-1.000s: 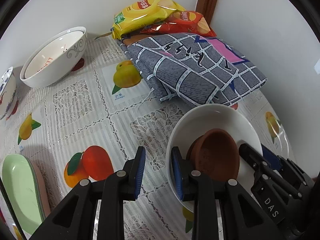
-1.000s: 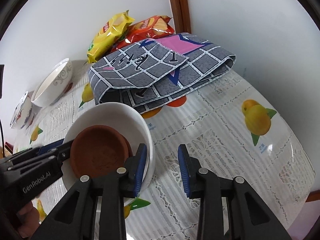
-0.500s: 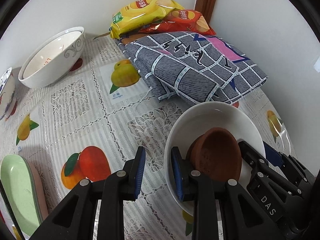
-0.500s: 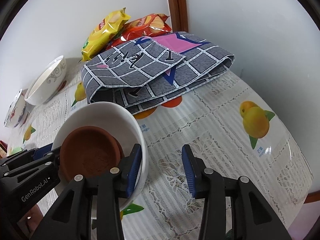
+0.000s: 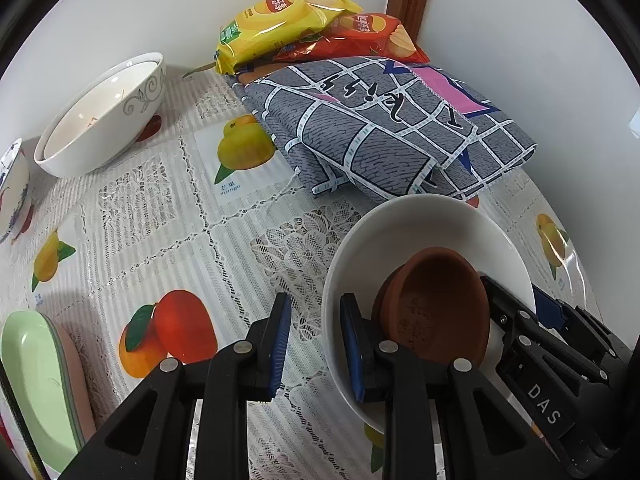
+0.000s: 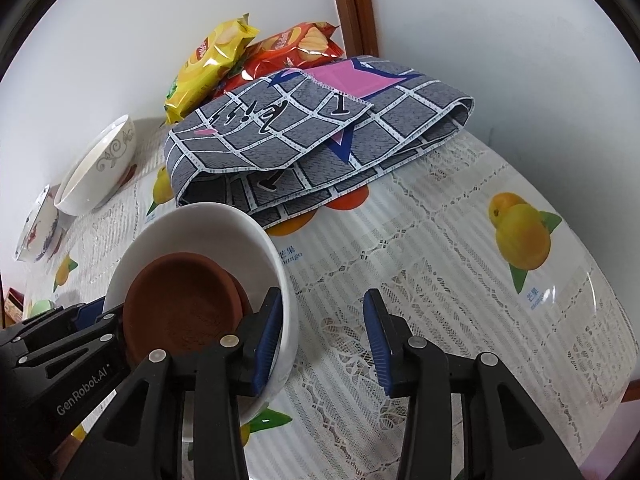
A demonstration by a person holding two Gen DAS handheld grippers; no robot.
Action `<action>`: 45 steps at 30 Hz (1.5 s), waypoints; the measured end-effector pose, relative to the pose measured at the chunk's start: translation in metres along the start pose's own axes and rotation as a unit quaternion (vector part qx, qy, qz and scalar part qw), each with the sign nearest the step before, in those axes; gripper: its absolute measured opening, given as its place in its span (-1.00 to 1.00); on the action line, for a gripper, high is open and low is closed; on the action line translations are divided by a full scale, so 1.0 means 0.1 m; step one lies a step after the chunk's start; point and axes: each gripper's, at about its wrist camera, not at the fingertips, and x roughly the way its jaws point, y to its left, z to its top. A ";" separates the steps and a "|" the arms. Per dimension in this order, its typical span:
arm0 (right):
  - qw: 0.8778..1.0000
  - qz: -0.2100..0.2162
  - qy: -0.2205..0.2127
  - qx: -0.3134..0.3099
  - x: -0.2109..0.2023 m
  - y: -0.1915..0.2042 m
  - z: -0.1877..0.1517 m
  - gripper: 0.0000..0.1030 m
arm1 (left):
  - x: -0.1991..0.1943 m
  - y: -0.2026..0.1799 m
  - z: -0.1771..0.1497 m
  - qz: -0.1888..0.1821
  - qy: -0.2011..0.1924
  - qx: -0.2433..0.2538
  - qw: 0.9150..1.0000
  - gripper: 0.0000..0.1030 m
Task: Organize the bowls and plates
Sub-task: 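Close both tools on the rim of the large white bowl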
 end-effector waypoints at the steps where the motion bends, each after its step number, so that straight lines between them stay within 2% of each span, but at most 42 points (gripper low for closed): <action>1: 1.000 0.001 0.002 0.004 0.00 0.00 0.00 -0.23 | 0.00 0.00 0.00 0.000 0.001 0.001 1.000 -0.55; 9: 1.000 0.003 0.014 0.004 0.03 0.00 0.02 -0.19 | 0.05 0.03 0.01 -0.006 0.018 -0.004 1.000 -0.54; 19: 1.000 -0.009 -0.013 -0.005 0.01 0.02 -0.01 -0.20 | 0.04 0.03 -0.02 -0.002 0.010 -0.014 1.000 -0.56; 32: 0.999 -0.006 -0.027 -0.017 -0.01 0.10 -0.02 -0.57 | 0.03 -0.02 -0.04 -0.008 0.003 -0.009 1.000 -0.72; 42: 1.000 0.002 -0.004 -0.003 0.01 0.08 0.01 -0.58 | 0.03 -0.04 -0.01 -0.003 0.004 -0.007 1.000 -0.72; 44: 1.000 0.003 -0.006 -0.002 0.00 0.08 0.00 -0.59 | 0.03 -0.06 -0.02 -0.009 0.002 -0.004 1.000 -0.83; 45: 1.000 0.004 -0.010 -0.006 0.00 0.09 0.00 -0.67 | 0.02 -0.06 -0.03 -0.008 0.000 -0.005 1.000 -0.83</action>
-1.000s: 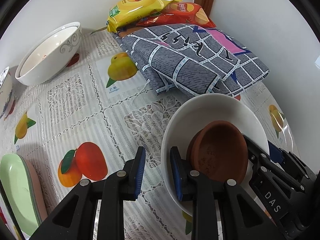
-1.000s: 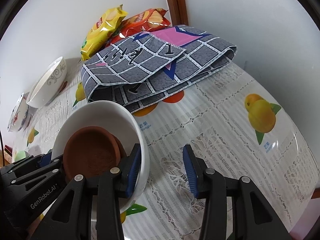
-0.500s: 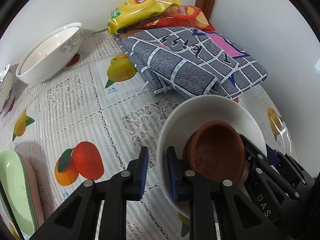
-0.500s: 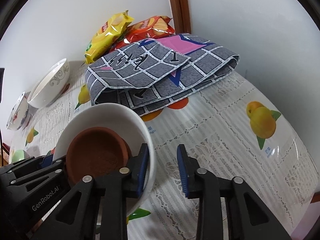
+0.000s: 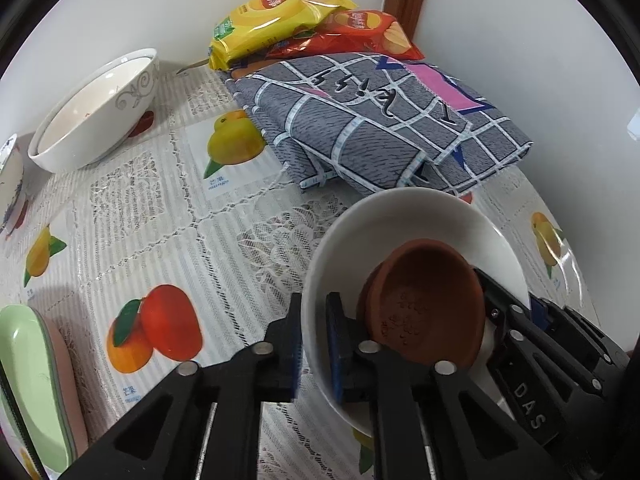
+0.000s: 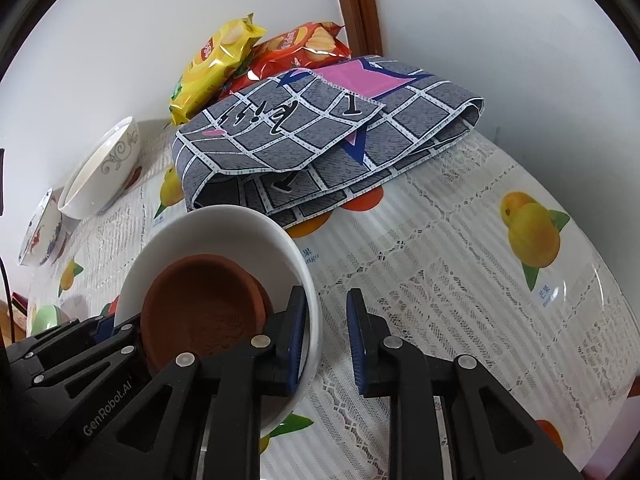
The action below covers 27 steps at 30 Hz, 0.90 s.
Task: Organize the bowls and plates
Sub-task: 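Close both tools on the rim of the large white bowl, then lift the white bowl with both tools and carry it over the green plate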
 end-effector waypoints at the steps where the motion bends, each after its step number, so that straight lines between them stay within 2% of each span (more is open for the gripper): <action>1: 1.000 0.007 0.000 0.001 0.00 0.01 0.00 -0.74 | 0.00 0.00 0.00 0.001 -0.001 -0.001 1.000 -0.83; 2: 1.000 0.011 0.001 0.002 0.00 0.01 0.00 -0.83 | 0.00 0.01 0.00 -0.001 -0.001 -0.005 1.000 -0.82; 15: 0.999 0.018 0.000 0.028 -0.04 -0.05 -0.02 -0.83 | -0.03 0.05 -0.02 -0.021 0.008 -0.018 1.000 -0.82; 27: 0.999 0.034 0.003 0.035 -0.11 0.02 -0.03 -0.82 | -0.15 0.15 -0.09 -0.006 0.002 -0.020 1.000 -0.82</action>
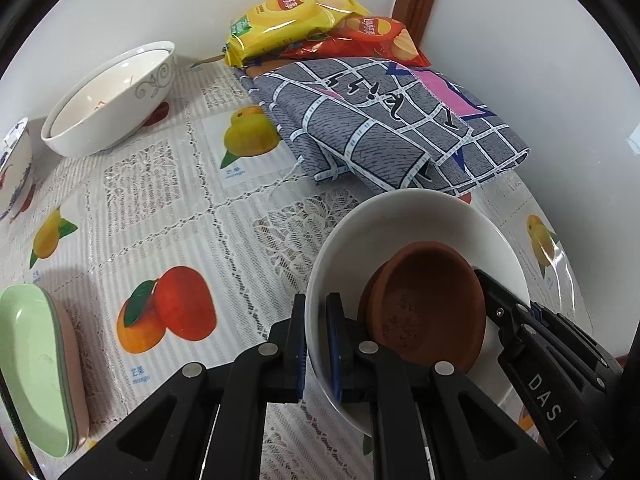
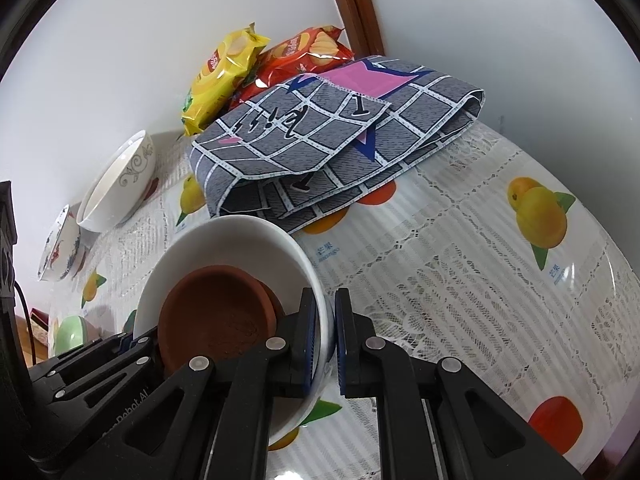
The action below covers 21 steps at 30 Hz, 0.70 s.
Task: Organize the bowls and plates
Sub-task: 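Lift the white bowl with both tools and carry it over the green plate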
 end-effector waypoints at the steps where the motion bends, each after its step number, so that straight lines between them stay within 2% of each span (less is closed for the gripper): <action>1: 1.000 0.003 -0.001 0.000 -0.01 0.01 0.00 -0.82 | -0.01 0.02 -0.01 0.001 -0.001 -0.001 1.000 -0.82; 21: 0.999 0.035 -0.013 -0.020 -0.20 0.45 -0.11 -0.82 | -0.38 0.45 -0.16 0.016 -0.021 -0.019 0.999 -0.82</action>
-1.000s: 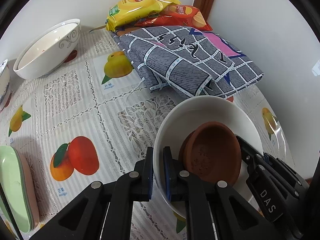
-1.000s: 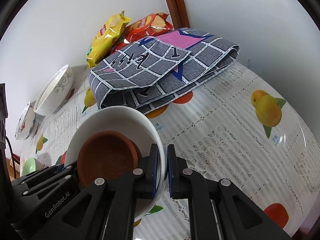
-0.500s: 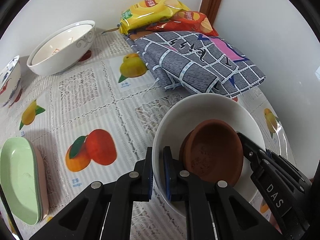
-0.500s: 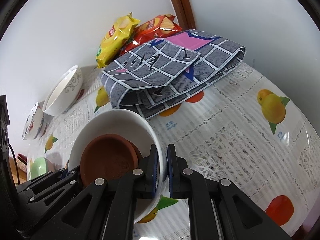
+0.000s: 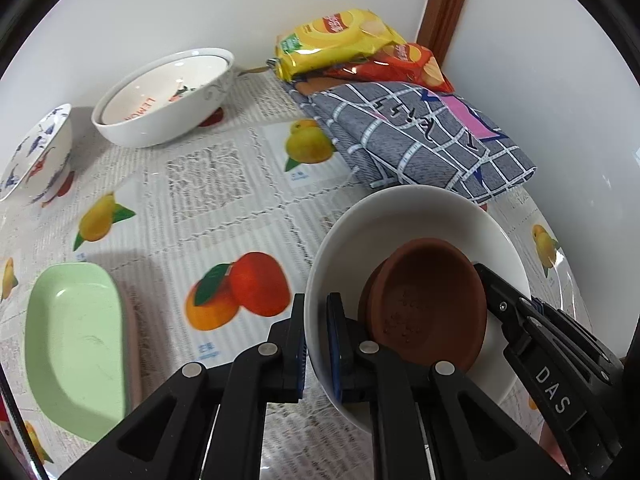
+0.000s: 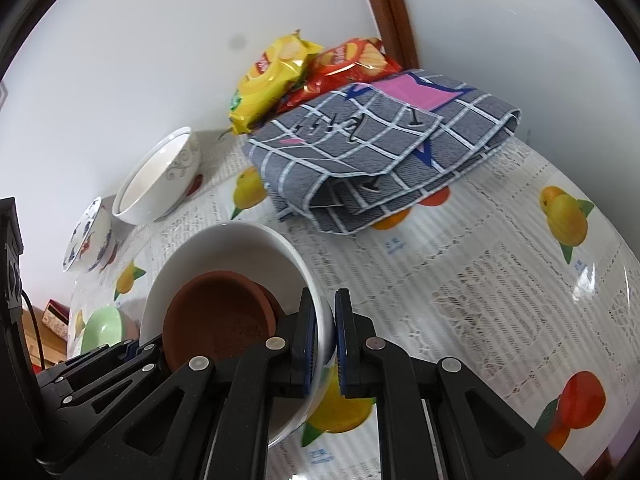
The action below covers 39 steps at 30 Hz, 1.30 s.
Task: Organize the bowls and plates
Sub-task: 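Lift the white bowl with both tools and carry it over the green plate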
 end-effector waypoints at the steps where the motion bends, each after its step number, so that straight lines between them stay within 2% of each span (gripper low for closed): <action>1: 1.000 0.001 -0.001 -0.003 -0.01 0.04 -0.01 -0.82 | -0.01 0.03 0.00 0.000 0.001 -0.002 1.000 -0.82; 19: 0.999 0.018 -0.016 -0.022 -0.14 0.50 -0.06 -0.81 | -0.28 0.43 -0.05 0.008 -0.014 -0.014 1.000 -0.81; 39: 0.997 0.038 -0.003 -0.063 0.01 1.11 -0.20 -0.82 | -0.37 1.05 -0.18 0.030 -0.015 -0.052 0.998 -0.81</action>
